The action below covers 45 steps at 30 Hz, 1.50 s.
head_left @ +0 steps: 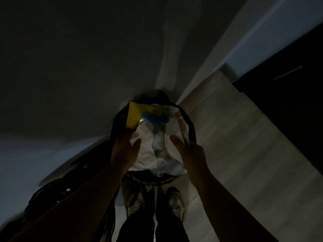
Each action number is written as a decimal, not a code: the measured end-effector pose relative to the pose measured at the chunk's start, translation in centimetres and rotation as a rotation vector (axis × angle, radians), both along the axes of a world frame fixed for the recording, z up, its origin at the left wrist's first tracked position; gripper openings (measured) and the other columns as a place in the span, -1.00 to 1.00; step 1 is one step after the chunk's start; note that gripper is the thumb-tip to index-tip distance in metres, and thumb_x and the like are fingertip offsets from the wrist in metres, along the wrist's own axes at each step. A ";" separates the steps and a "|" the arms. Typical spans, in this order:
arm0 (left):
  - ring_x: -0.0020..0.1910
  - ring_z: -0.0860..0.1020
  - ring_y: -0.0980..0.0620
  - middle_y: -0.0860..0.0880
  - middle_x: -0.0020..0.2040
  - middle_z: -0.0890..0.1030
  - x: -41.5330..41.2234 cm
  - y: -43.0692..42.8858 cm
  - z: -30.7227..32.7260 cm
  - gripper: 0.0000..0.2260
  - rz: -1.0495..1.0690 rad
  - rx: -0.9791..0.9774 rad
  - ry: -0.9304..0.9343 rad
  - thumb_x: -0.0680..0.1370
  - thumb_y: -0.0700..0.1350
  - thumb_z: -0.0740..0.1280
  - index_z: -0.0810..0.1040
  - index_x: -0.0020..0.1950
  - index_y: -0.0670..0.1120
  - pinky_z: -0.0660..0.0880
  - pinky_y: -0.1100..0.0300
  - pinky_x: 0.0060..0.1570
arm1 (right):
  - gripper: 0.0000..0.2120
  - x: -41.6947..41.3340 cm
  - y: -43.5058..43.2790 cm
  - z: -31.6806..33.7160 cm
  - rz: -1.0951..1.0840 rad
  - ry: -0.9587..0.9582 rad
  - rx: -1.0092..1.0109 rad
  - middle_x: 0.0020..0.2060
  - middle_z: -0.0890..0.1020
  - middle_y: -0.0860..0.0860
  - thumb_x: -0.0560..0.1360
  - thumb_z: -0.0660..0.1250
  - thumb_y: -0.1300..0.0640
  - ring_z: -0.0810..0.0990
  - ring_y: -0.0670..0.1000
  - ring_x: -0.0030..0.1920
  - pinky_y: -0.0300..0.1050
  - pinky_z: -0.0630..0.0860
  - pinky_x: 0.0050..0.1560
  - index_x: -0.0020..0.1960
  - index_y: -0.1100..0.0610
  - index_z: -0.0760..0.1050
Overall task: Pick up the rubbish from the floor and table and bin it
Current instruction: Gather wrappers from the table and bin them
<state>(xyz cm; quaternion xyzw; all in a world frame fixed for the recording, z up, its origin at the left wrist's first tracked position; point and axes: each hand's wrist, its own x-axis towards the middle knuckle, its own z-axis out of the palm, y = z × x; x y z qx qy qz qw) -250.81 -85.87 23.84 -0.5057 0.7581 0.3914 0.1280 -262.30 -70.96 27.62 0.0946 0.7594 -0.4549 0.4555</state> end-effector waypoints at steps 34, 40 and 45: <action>0.17 0.52 -0.06 -0.09 0.19 0.55 5.9 0.6 27.7 -0.67 -0.219 0.091 -0.173 0.55 -0.08 0.28 0.46 0.31 -0.10 0.40 0.21 0.01 | -0.54 1.0 1.5 23.6 1.151 0.520 0.346 0.27 0.48 0.06 0.54 0.27 -0.01 0.43 0.06 0.30 -0.12 0.38 0.27 0.39 0.09 0.34; 0.22 0.50 0.00 -0.05 0.25 0.54 8.4 2.8 39.0 -0.61 -0.142 0.056 -0.128 0.54 -0.01 0.33 0.44 0.35 -0.06 0.39 0.24 0.18 | -0.60 1.6 1.2 34.8 1.271 0.642 0.164 0.26 0.49 0.01 0.54 0.26 0.00 0.45 0.00 0.28 -0.19 0.36 0.22 0.36 0.04 0.37; 0.11 0.55 -0.04 -0.07 0.14 0.59 12.0 6.3 47.9 -0.68 0.070 0.016 -0.025 0.52 -0.08 0.35 0.50 0.26 -0.09 0.49 0.15 0.13 | -0.60 3.2 1.3 44.2 1.349 0.684 0.009 0.19 0.54 0.03 0.51 0.33 0.02 0.50 0.01 0.20 -0.35 0.31 0.04 0.32 0.08 0.43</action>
